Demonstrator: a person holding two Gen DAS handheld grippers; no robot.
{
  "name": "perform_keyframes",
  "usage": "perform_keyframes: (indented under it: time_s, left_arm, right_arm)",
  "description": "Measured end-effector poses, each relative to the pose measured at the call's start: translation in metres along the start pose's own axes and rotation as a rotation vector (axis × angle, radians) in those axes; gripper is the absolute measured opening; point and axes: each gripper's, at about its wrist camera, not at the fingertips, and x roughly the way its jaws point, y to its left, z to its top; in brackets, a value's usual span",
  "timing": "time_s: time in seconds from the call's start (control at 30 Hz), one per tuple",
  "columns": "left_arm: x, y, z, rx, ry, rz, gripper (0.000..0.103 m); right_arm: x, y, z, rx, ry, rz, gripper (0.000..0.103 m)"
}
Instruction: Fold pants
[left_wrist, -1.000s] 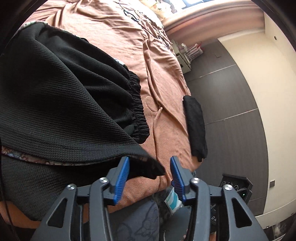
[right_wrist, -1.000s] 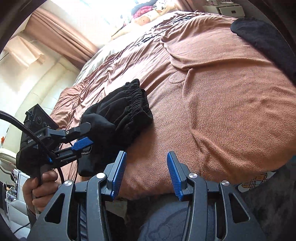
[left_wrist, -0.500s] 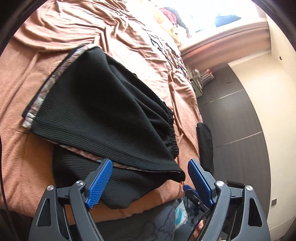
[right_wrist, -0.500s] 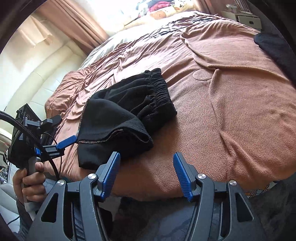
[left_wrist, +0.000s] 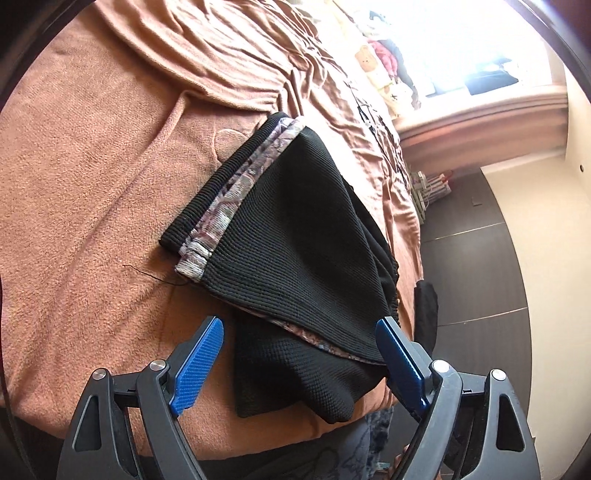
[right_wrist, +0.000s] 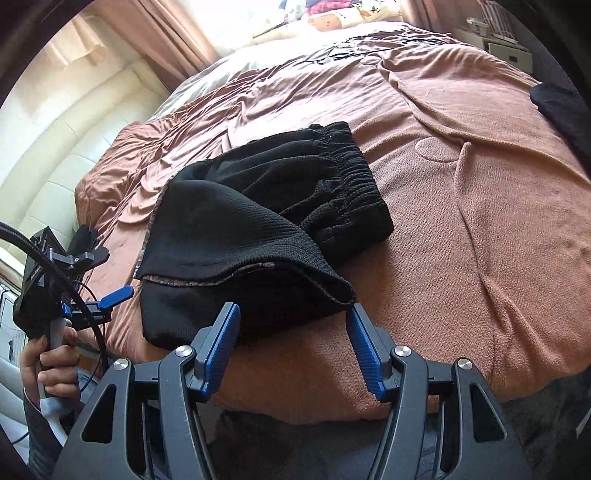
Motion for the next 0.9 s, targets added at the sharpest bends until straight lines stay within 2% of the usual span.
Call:
perform_keyframes:
  time_s: [0.3,0.4,0.43,0.47,0.53,0.57,0.6,0.67,0.7,0.73,0.8,0.9]
  left_arm:
    - [0.033,0.009,0.012,-0.072,0.053,0.036,0.086]
    - [0.042,0.005,0.016,-0.065,0.032,0.062,0.083]
    - [0.043,0.003,0.019,-0.057,0.018,0.075,0.078]
    - [0.043,0.001,0.021,-0.052,0.01,0.087,0.074]
    - [0.043,-0.003,0.026,-0.052,-0.004,0.109,0.058]
    - [0.042,-0.005,0.029,-0.051,-0.01,0.115,0.054]
    - [0.041,-0.008,0.032,-0.048,-0.016,0.124,0.047]
    - [0.038,-0.015,0.038,-0.032,-0.036,0.131,0.03]
    - [0.037,-0.02,0.041,-0.022,-0.043,0.125,0.018]
    - [0.035,-0.025,0.045,-0.01,-0.051,0.117,0.015]
    - [0.032,-0.038,0.053,0.017,-0.07,0.115,0.012]
    - [0.03,-0.06,0.067,0.062,-0.095,0.109,0.011]
  right_arm:
    - [0.015,-0.003,0.003,0.015,0.014,-0.013,0.058]
    - [0.015,-0.005,0.003,0.019,0.007,-0.005,0.058]
    - [0.016,-0.006,0.003,0.017,0.005,-0.003,0.057]
    - [0.016,-0.006,0.003,0.014,0.005,-0.001,0.05]
    - [0.017,-0.007,0.003,0.009,0.006,0.004,0.043]
    - [0.016,-0.008,0.003,0.006,0.001,0.005,0.039]
    - [0.016,-0.009,0.003,0.003,-0.005,0.007,0.037]
    - [0.014,-0.011,0.003,0.001,-0.014,0.015,0.023]
    - [0.013,-0.013,0.003,0.003,-0.02,0.022,0.019]
    - [0.011,-0.015,0.002,0.003,-0.026,0.031,0.014]
    - [0.009,-0.018,0.001,-0.001,-0.035,0.048,0.009]
    - [0.006,-0.024,0.0,0.007,-0.043,0.081,0.006]
